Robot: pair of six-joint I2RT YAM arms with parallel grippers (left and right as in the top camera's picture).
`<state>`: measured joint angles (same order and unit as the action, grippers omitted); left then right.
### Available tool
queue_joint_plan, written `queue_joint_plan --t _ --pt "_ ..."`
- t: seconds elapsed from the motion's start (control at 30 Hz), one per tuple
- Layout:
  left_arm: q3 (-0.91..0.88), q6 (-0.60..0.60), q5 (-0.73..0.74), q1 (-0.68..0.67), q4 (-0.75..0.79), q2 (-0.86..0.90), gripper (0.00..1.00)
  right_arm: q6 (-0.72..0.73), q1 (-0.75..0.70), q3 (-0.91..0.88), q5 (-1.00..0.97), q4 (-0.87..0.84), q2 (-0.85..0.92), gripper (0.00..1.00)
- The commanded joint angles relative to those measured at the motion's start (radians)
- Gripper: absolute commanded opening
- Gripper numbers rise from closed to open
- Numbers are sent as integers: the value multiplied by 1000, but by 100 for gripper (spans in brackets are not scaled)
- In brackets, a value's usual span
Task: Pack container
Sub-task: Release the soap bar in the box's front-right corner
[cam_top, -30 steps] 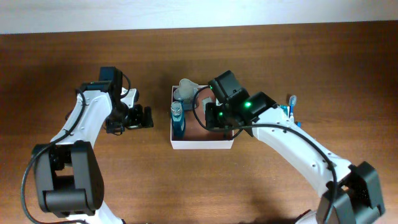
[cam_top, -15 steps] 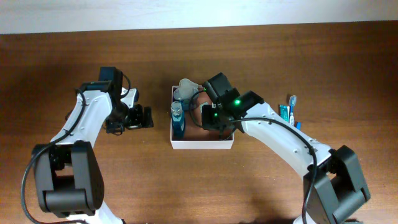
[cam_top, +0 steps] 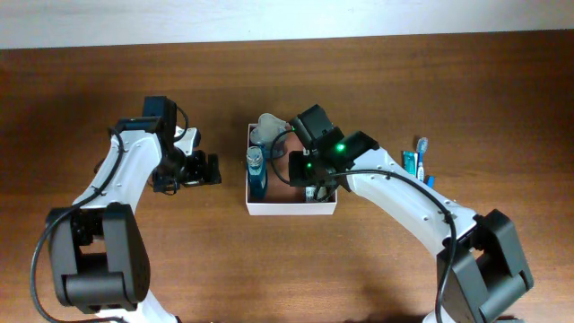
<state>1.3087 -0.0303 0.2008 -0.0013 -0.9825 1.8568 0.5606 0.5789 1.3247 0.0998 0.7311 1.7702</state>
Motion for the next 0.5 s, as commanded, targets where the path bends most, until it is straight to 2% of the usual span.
queue_joint_plan --t 0.0,0.23,0.47 --pt "-4 -3 0 4 -1 -4 99 -51 9 54 5 16 -78 48" --pt "-4 -3 0 4 -1 -4 99 -59 -17 89 -106 139 -199 49" --pt "-4 -3 0 4 -1 -4 99 -72 -174 91 -143 334 -303 50"
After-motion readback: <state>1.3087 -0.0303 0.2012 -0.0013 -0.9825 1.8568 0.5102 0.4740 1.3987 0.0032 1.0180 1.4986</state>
